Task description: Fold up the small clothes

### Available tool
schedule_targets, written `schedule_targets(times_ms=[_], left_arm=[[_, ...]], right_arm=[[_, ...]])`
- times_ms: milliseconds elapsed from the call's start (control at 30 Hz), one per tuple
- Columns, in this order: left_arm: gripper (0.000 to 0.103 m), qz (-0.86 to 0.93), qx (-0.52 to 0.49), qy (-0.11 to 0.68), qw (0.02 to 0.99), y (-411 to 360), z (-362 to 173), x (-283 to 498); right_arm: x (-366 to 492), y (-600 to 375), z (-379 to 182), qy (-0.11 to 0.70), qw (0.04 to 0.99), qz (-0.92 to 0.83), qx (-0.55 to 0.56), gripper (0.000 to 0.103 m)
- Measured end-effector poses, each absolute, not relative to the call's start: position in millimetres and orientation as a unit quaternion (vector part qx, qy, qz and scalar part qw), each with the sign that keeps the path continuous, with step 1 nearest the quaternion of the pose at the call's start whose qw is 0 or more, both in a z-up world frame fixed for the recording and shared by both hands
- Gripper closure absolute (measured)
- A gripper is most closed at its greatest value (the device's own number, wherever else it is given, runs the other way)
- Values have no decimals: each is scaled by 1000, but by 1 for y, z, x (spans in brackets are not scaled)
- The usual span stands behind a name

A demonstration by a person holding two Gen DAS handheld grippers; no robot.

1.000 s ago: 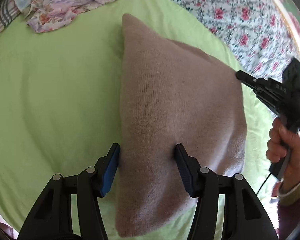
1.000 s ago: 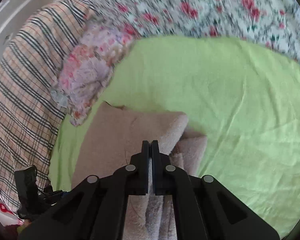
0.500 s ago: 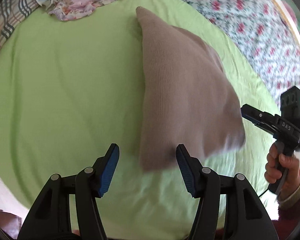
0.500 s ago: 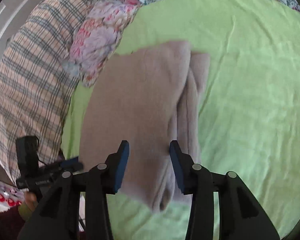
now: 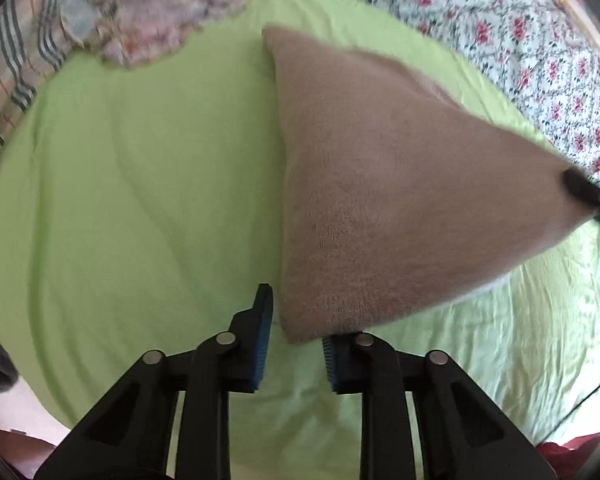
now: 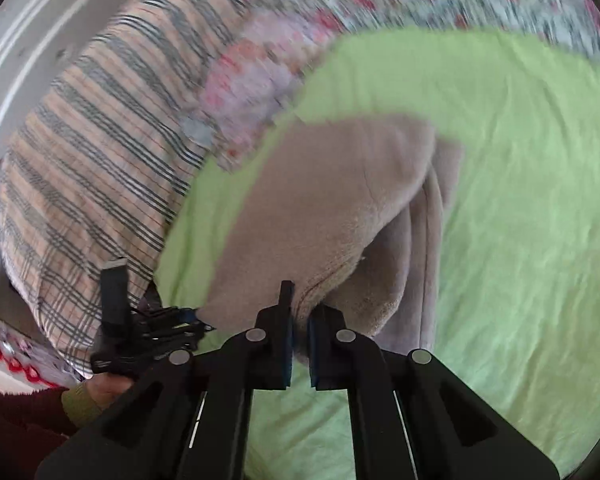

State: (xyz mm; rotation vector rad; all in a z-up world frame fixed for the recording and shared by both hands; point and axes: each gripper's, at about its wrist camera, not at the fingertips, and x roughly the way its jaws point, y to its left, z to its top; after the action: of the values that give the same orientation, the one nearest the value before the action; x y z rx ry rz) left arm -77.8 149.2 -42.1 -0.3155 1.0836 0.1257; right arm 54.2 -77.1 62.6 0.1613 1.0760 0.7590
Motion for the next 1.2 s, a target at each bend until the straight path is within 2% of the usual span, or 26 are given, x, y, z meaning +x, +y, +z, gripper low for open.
schedule_targets(times_ms=[133,233,333,533,600,733,900,1033,1200], left_arm=[[91,59,-149,526,836,139,-50,-78],[92,65,-147,548,821,135,-65,-75],[92,64,-151,554,816,132,-70,-76],[92,56,-166,564,807,139,-77,-77],[89,47,-169,571,802,145,-75,-78],[88,28,-176,571,801,153,-59,-96],[86,16,-178,552,814,165,-23,-109],[83,6,-185,525,831,180,0,-81],[81,-18,-187,497,847,177,12,-26]], right_arm=[[54,-78,27,528,795,296,-32,97],[60,-90,-29,579,774,254,-28,97],[59,-92,-49,586,772,244,-26,97],[67,-97,-49,597,765,241,9,95],[66,-97,-46,598,764,241,14,91],[61,-107,-40,606,758,239,25,83],[66,-117,-15,588,777,220,47,80],[98,-114,1,570,788,216,91,79],[153,-91,-4,559,788,221,132,78]])
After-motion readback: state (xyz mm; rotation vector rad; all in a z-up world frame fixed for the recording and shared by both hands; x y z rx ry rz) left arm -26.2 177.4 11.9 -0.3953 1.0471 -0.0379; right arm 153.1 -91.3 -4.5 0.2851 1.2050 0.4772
